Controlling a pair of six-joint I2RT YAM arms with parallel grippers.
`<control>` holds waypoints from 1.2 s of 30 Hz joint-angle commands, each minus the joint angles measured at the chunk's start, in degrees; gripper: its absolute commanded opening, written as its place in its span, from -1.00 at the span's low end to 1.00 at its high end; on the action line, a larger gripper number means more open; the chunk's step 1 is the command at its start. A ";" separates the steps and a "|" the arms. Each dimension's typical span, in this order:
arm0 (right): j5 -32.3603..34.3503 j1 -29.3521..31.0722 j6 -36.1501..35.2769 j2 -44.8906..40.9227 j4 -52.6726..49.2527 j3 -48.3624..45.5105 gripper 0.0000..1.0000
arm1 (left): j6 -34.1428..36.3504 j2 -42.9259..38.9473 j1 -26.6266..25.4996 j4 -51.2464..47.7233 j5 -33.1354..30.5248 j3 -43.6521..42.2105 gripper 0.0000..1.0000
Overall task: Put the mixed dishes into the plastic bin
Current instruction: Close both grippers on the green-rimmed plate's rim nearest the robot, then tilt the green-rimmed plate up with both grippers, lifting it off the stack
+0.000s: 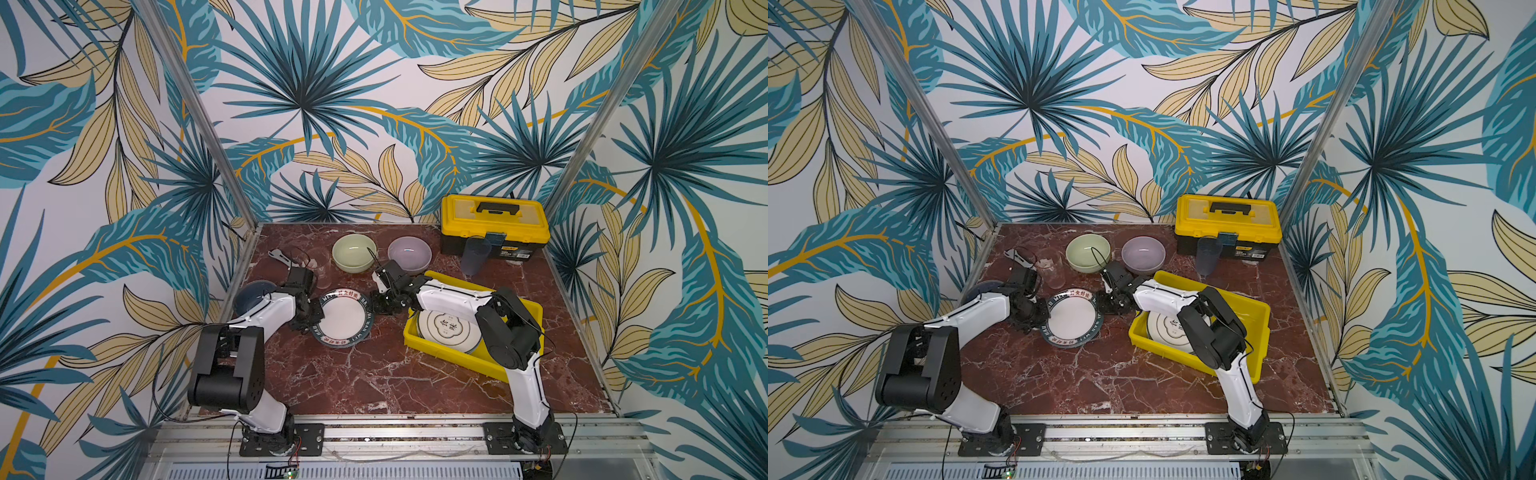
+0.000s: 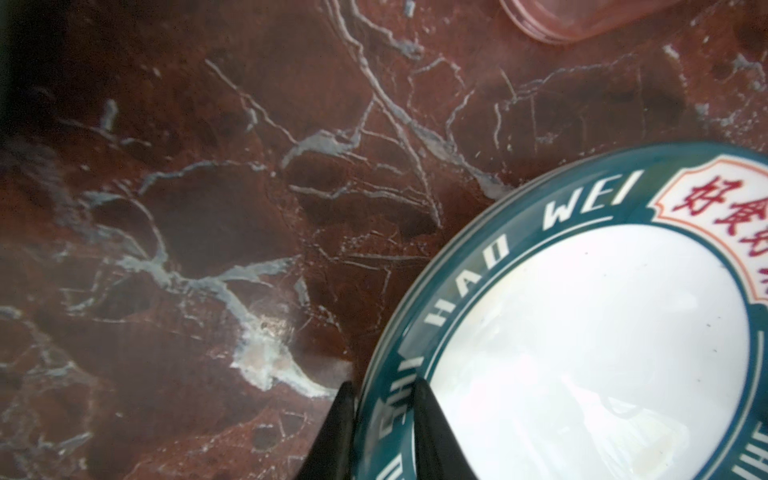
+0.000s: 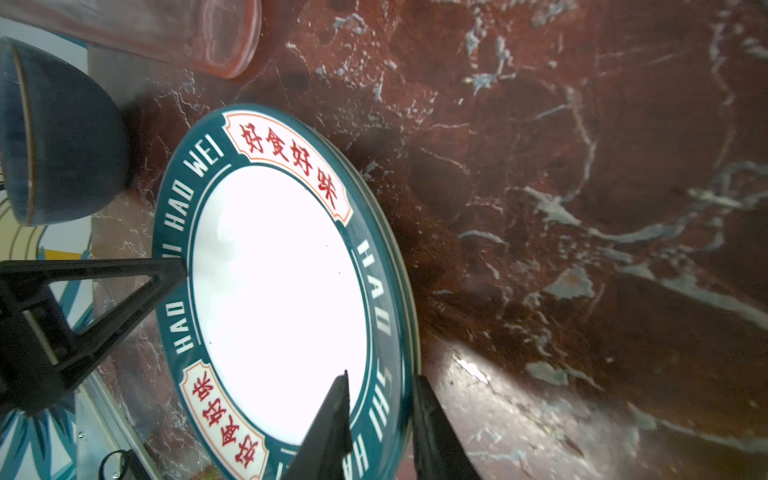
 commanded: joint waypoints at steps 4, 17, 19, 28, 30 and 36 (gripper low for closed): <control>-9.48 1.05 2.67 -2.77 9.89 -3.03 -0.46 | 1.16 3.37 -0.63 1.98 3.19 -1.56 -0.53; -16.16 0.61 5.17 -3.10 17.30 -4.99 -0.44 | 1.59 5.03 -1.26 3.18 5.60 -2.12 -0.54; -16.96 0.61 5.15 -3.14 18.15 -5.22 -0.44 | 1.75 5.29 -1.37 3.20 5.96 -2.03 -0.54; -18.84 0.61 2.48 -5.69 18.10 -6.26 -0.44 | 2.65 6.27 -1.64 3.35 9.87 -1.71 -0.53; -18.74 0.61 2.15 -5.82 17.53 -6.46 -0.45 | 2.74 6.29 -1.79 3.40 10.53 -1.67 -0.53; -17.91 0.63 1.54 -4.68 14.69 -5.62 -0.46 | 3.09 5.91 -2.38 3.35 11.65 -2.05 -0.53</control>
